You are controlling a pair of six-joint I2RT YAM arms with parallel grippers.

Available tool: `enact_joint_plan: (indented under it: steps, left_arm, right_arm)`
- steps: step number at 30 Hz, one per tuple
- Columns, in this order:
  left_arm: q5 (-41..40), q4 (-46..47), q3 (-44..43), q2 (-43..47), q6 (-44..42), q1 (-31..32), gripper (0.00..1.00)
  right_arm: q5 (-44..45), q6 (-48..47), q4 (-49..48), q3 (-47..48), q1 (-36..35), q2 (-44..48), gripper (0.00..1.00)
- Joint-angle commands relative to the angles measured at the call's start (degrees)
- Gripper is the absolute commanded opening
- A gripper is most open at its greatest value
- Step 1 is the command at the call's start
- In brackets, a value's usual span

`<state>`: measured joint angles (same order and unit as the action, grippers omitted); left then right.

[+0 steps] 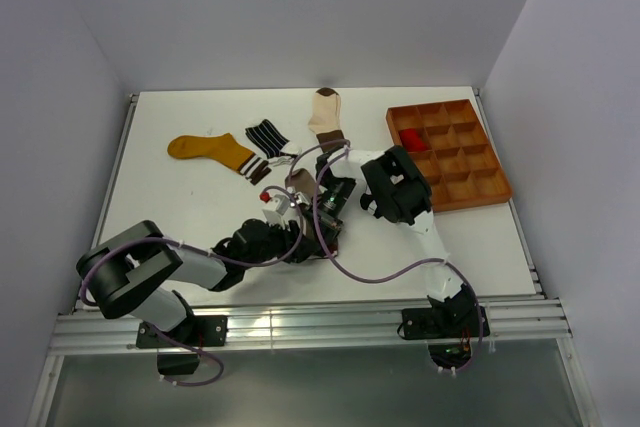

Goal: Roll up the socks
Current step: Roll the sock at the center of the board.

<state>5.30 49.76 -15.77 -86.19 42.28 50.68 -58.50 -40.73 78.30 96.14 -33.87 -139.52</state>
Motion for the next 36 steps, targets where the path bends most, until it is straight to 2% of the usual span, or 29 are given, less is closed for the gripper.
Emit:
enact_joint_plan:
  steps: [1, 6, 11, 27, 32, 36]
  left_arm:
    - [0.5, -0.6, -0.3, 1.6, -2.6, 0.3, 0.52]
    - [0.5, -5.1, 0.5, 6.1, -4.6, 0.3, 0.52]
    - [0.9, -10.0, -0.3, 7.9, -6.4, 0.3, 0.48]
    - [0.0, -12.1, -5.0, 3.6, -8.7, 0.3, 0.41]
    - [0.1, -13.2, -7.0, 1.3, -9.1, 0.3, 0.33]
    - [1.0, -12.4, -6.6, 1.1, -8.7, 0.3, 0.31]
  right_arm:
    - [0.1, -3.0, 3.0, 2.0, 0.9, -1.1, 0.16]
    - [-0.2, -4.3, 4.2, 2.4, 1.3, -1.6, 0.16]
    - [-0.5, -4.0, 4.1, 2.5, 1.5, -2.0, 0.15]
    - [-0.6, -3.4, 4.2, 3.4, 1.7, -2.5, 0.14]
    - [-0.6, -3.4, 4.2, 3.4, 1.8, -2.4, 0.14]
    - [-0.6, -3.3, 4.2, 3.4, 1.9, -2.6, 0.14]
